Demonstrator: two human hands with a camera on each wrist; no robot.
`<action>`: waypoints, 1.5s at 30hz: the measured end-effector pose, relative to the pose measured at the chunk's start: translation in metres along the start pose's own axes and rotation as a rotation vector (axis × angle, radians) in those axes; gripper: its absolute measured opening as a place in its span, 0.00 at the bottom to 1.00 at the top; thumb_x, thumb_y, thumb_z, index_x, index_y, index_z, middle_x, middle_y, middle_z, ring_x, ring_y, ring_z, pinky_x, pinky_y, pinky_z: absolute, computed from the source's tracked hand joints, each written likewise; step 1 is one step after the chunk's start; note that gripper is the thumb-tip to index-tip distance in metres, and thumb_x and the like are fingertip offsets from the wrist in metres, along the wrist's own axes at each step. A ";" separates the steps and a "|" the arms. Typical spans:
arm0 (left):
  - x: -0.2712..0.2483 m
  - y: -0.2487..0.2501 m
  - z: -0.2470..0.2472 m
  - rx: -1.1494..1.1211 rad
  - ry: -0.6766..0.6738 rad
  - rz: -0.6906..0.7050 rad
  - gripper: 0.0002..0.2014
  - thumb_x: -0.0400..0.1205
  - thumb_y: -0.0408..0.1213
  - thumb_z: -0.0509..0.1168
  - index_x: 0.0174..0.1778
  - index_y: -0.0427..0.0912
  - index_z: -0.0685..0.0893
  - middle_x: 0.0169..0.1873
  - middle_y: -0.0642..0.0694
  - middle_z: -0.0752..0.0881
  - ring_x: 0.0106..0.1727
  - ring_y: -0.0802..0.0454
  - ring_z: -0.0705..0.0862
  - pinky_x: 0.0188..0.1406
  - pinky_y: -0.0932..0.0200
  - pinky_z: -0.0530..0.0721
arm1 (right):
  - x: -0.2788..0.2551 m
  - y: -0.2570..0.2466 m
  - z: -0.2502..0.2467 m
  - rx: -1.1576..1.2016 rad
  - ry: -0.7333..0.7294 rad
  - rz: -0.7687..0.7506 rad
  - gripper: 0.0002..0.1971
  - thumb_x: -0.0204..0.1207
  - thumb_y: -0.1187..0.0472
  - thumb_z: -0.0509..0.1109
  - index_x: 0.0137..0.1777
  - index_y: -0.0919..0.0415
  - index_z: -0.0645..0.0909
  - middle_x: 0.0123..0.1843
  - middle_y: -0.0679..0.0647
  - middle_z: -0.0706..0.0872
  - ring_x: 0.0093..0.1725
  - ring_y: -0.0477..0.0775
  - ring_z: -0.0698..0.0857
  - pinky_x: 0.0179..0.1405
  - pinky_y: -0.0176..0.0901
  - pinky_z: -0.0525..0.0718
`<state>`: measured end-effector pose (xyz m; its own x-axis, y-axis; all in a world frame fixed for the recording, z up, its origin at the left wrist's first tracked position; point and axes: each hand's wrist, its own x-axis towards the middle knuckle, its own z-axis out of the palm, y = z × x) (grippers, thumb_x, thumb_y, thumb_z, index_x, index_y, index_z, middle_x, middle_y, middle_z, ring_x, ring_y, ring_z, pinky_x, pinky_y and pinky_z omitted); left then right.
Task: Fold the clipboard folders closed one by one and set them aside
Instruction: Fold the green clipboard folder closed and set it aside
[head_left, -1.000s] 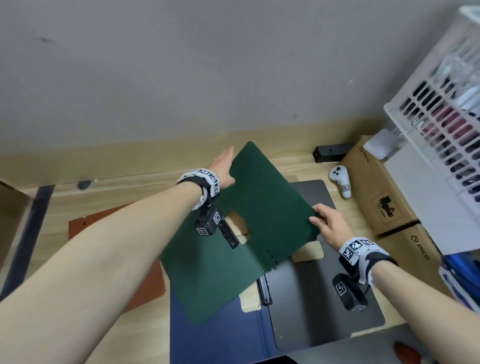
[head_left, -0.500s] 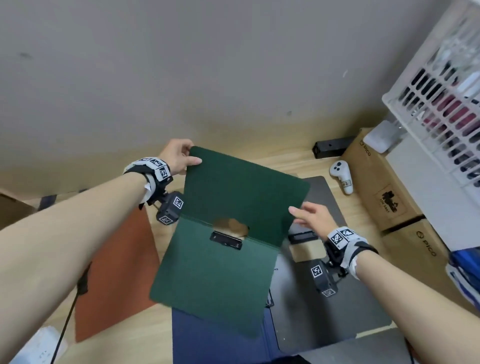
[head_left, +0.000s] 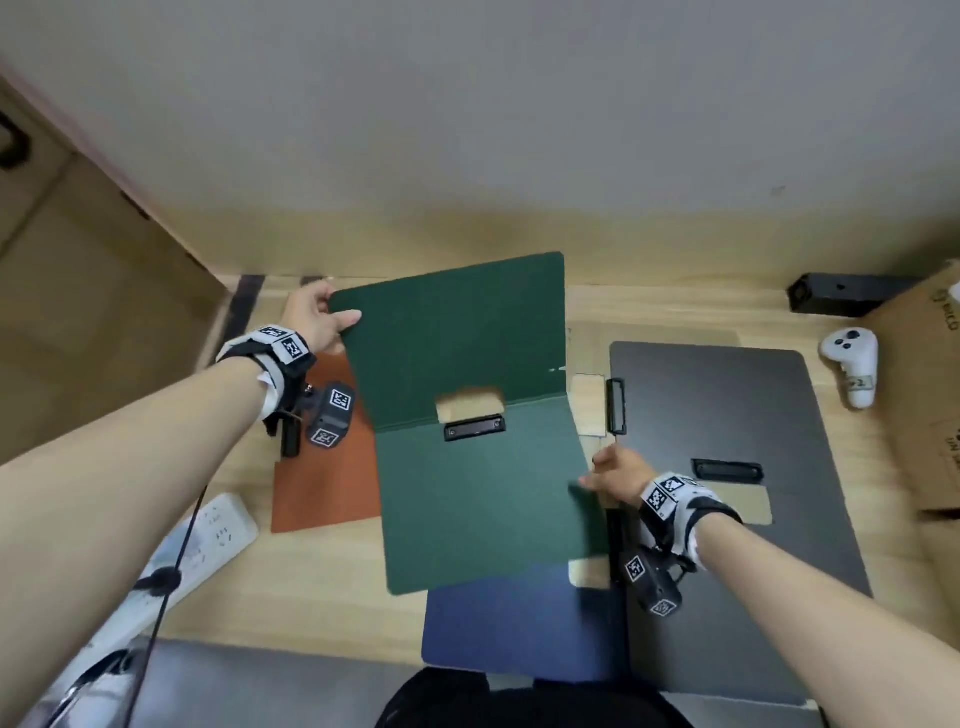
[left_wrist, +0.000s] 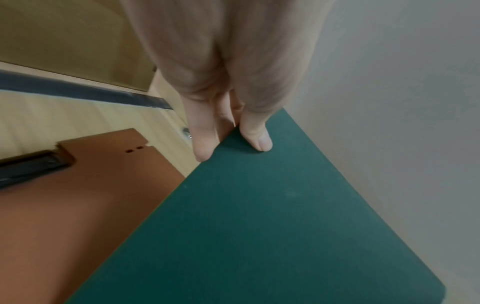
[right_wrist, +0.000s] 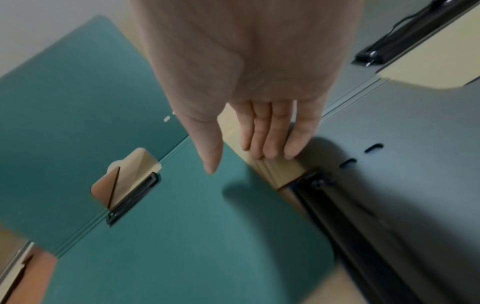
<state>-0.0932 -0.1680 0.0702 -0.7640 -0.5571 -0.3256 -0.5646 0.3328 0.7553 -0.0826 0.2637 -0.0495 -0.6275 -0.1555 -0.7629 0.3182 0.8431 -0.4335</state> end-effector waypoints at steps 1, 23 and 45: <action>0.001 -0.012 -0.006 -0.014 0.023 -0.022 0.10 0.80 0.28 0.71 0.53 0.41 0.80 0.49 0.37 0.86 0.44 0.34 0.88 0.14 0.55 0.85 | 0.000 -0.005 0.005 -0.016 0.023 0.009 0.19 0.67 0.51 0.82 0.52 0.59 0.80 0.55 0.56 0.86 0.57 0.57 0.85 0.66 0.52 0.81; -0.016 -0.086 -0.032 -0.217 0.152 -0.399 0.15 0.81 0.28 0.70 0.63 0.33 0.78 0.61 0.39 0.83 0.54 0.33 0.87 0.49 0.38 0.89 | -0.012 -0.068 -0.025 0.834 0.222 0.027 0.04 0.81 0.69 0.66 0.52 0.62 0.76 0.54 0.64 0.83 0.47 0.62 0.84 0.41 0.52 0.84; -0.049 -0.089 0.026 0.236 -0.299 -0.456 0.24 0.76 0.39 0.75 0.65 0.32 0.78 0.56 0.40 0.84 0.54 0.41 0.86 0.51 0.50 0.85 | 0.009 -0.001 -0.016 0.003 0.368 0.120 0.35 0.73 0.59 0.72 0.77 0.68 0.63 0.78 0.66 0.67 0.75 0.70 0.70 0.75 0.55 0.69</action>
<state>-0.0134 -0.1502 0.0036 -0.4635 -0.4567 -0.7593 -0.8845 0.2894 0.3659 -0.1001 0.2691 -0.0487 -0.7986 0.1392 -0.5856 0.4062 0.8426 -0.3536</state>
